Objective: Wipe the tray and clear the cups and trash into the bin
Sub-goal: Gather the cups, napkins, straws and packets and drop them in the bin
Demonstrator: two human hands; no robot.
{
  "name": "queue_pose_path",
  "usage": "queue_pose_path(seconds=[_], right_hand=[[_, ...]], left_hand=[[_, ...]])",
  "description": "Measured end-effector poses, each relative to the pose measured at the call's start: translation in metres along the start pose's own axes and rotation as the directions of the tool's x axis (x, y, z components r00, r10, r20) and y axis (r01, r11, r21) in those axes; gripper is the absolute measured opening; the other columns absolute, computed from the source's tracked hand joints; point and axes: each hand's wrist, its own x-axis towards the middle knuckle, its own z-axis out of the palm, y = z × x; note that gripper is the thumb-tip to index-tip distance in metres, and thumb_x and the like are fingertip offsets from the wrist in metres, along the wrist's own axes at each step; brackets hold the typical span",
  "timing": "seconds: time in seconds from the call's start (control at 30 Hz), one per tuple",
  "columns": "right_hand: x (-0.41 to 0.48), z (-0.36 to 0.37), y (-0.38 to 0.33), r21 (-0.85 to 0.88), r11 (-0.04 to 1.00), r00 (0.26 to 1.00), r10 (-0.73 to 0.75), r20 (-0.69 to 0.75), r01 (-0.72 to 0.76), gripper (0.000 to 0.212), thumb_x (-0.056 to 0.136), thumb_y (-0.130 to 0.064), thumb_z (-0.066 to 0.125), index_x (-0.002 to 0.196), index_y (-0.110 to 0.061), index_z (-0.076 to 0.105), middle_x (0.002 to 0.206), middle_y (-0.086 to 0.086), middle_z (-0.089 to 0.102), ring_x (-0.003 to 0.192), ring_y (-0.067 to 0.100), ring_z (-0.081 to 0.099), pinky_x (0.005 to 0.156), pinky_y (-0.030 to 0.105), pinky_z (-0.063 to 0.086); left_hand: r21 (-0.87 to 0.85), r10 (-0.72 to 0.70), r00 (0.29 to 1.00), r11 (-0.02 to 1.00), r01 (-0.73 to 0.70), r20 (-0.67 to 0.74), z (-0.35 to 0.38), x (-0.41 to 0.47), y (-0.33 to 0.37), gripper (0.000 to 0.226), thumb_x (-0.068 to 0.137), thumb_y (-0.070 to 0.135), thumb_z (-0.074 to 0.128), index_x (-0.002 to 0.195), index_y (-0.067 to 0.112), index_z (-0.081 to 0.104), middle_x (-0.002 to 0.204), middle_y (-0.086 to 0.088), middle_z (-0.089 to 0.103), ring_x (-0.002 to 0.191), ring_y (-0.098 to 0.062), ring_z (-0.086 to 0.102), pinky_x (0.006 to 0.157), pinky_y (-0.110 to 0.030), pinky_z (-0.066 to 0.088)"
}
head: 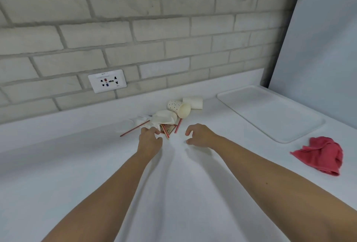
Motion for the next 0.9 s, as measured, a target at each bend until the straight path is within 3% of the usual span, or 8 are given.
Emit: queue_pose_path(seconds=[0.1, 0.23, 0.37, 0.5, 0.57, 0.73, 0.9], right_hand=[[0.029, 0.011, -0.006, -0.057, 0.998, 0.998, -0.003, -0.058, 0.0, 0.043, 0.086, -0.017, 0.062, 0.127, -0.013, 0.05, 0.128, 0.011, 0.042, 0.117, 0.027, 0.046, 0.093, 0.033, 0.043], [0.063, 0.018, -0.017, -0.142, 0.99, 0.991, -0.041, -0.129, 0.022, 0.056, 0.086, -0.013, 0.06, 0.137, -0.015, 0.039, 0.132, 0.011, 0.037, 0.124, 0.028, 0.036, 0.093, 0.036, 0.043], [0.094, 0.025, -0.033, -0.231, 0.972, 0.984, -0.087, -0.155, 0.05, 0.066, 0.085, -0.016, 0.061, 0.143, -0.013, 0.029, 0.138, 0.011, 0.034, 0.128, 0.028, 0.033, 0.099, 0.04, 0.041], [0.119, 0.04, -0.041, -0.352, 0.933, 0.985, -0.121, -0.124, 0.071, 0.078, 0.085, -0.023, 0.063, 0.147, -0.009, 0.017, 0.142, 0.013, 0.031, 0.132, 0.03, 0.031, 0.103, 0.04, 0.037], [0.128, 0.045, -0.042, -0.408, 0.911, 0.987, -0.117, -0.112, 0.062, 0.081, 0.087, -0.029, 0.061, 0.148, -0.009, 0.012, 0.144, 0.013, 0.029, 0.135, 0.03, 0.027, 0.107, 0.04, 0.031], [0.14, 0.048, -0.045, -0.547, 0.837, 0.983, -0.113, -0.143, 0.016, 0.071, 0.091, -0.022, 0.051, 0.148, -0.009, 0.012, 0.139, 0.016, 0.038, 0.13, 0.033, 0.035, 0.105, 0.043, 0.031], [0.137, 0.044, -0.044, -0.491, 0.87, 0.967, -0.154, -0.204, 0.035, 0.043, 0.092, -0.013, 0.044, 0.134, -0.009, 0.038, 0.124, 0.014, 0.052, 0.116, 0.032, 0.049, 0.089, 0.038, 0.04]], left_hand=[[-0.01, 0.003, 1.0, 1.0, -0.003, -0.009, -0.005, 0.019, -0.004, 0.03, 0.088, 0.008, 0.055, 0.118, 0.007, 0.055, 0.131, -0.013, 0.037, 0.102, -0.025, 0.05, 0.081, -0.022, 0.034], [-0.02, 0.035, 0.999, 0.999, -0.036, -0.011, -0.006, 0.041, -0.006, 0.032, 0.088, 0.009, 0.057, 0.119, 0.007, 0.053, 0.128, -0.014, 0.039, 0.102, -0.029, 0.053, 0.082, -0.021, 0.035], [-0.064, 0.049, 0.999, 0.997, -0.049, -0.006, -0.006, 0.06, -0.012, 0.032, 0.087, 0.006, 0.055, 0.119, 0.007, 0.053, 0.127, -0.012, 0.039, 0.092, -0.021, 0.048, 0.079, -0.019, 0.033], [-0.091, 0.076, 0.997, 0.993, -0.078, -0.029, -0.006, 0.079, -0.017, 0.037, 0.084, -0.003, 0.049, 0.119, 0.005, 0.053, 0.125, -0.014, 0.04, 0.11, -0.029, 0.052, 0.084, -0.021, 0.037], [-0.09, 0.086, 0.996, 0.992, -0.088, -0.034, -0.006, 0.087, -0.018, 0.039, 0.083, -0.006, 0.047, 0.12, 0.005, 0.053, 0.124, -0.013, 0.04, 0.109, -0.029, 0.053, 0.083, -0.021, 0.037], [-0.098, 0.124, 0.99, 0.987, -0.131, -0.068, -0.002, 0.103, -0.019, 0.041, 0.082, -0.008, 0.045, 0.12, 0.006, 0.053, 0.123, -0.013, 0.043, 0.109, -0.03, 0.051, 0.089, -0.027, 0.041], [-0.172, 0.132, 0.984, 0.973, -0.152, -0.122, 0.0, 0.112, -0.008, 0.042, 0.082, -0.009, 0.045, 0.12, 0.007, 0.053, 0.121, -0.011, 0.045, 0.108, -0.025, 0.052, 0.086, -0.023, 0.039]])
